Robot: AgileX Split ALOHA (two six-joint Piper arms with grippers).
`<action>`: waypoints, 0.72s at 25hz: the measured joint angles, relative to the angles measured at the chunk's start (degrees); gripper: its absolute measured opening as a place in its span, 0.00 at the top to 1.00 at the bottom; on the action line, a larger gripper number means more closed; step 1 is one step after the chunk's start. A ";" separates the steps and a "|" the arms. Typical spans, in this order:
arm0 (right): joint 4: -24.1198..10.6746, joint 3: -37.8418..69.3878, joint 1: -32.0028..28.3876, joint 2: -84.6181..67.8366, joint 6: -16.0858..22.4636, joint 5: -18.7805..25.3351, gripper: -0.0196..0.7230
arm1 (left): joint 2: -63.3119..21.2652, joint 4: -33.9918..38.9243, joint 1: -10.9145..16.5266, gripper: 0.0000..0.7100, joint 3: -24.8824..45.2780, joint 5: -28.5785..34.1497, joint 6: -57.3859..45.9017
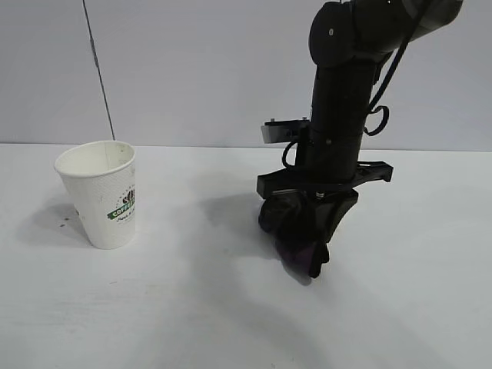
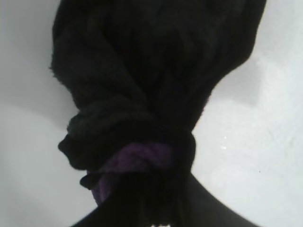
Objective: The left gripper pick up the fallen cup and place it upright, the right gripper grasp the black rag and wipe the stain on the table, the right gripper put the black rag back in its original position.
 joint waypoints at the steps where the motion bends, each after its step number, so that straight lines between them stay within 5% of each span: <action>1: -0.06 0.00 0.00 0.00 0.00 -0.28 0.92 | 0.00 0.00 0.00 0.11 0.00 0.00 0.00; 5: 0.09 0.00 0.00 0.00 0.00 -1.33 0.79 | 0.00 0.00 0.00 0.11 0.00 0.00 0.00; 9: 0.09 0.00 0.00 -0.06 0.00 -1.20 0.34 | 0.00 0.00 0.00 0.11 0.00 0.00 0.00; 11: 0.09 0.00 0.00 -0.53 0.00 -0.93 0.20 | 0.00 0.00 0.00 0.11 0.00 0.00 0.00; 16: -2.61 0.00 0.00 -5.40 1.50 -0.93 0.14 | 0.00 0.00 0.00 0.11 0.00 0.00 0.00; 18: -7.77 0.00 0.00 -8.48 4.11 -0.69 0.14 | 0.00 0.00 0.00 0.11 0.00 0.00 0.00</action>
